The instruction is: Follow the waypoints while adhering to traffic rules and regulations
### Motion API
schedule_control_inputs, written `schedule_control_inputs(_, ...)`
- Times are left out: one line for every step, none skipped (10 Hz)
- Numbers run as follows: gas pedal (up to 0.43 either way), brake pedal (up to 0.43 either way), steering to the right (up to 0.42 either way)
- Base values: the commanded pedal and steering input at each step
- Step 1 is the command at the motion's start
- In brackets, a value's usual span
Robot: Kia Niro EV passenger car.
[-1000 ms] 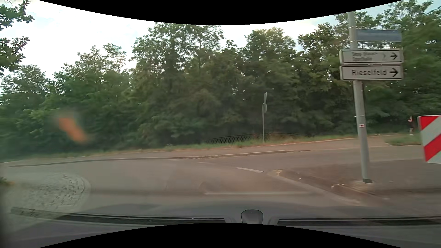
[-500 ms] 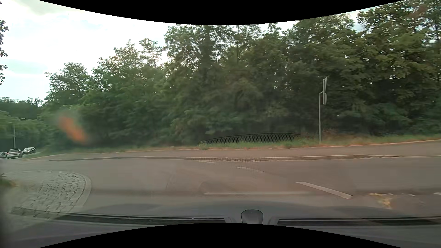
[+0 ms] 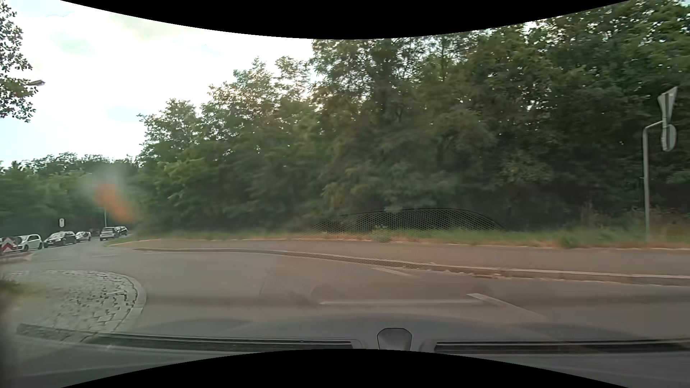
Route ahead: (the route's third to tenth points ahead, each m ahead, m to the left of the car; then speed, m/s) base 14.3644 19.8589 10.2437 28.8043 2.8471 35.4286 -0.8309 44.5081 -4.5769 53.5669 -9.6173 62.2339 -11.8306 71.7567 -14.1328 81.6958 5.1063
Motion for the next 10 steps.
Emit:
schedule_control_inputs(0.067,0.0,-0.316)
schedule_control_inputs(0.067,0.0,-0.316)
schedule_control_inputs(0.067,0.0,-0.316)
schedule_control_inputs(0.067,0.0,-0.316)
schedule_control_inputs(0.067,0.0,-0.316)
schedule_control_inputs(0.067,0.0,-0.316)
schedule_control_inputs(0.079,0.0,-0.316)
schedule_control_inputs(0.079,0.0,-0.316)
schedule_control_inputs(0.079,0.0,-0.316)
schedule_control_inputs(0.079,0.0,-0.316)
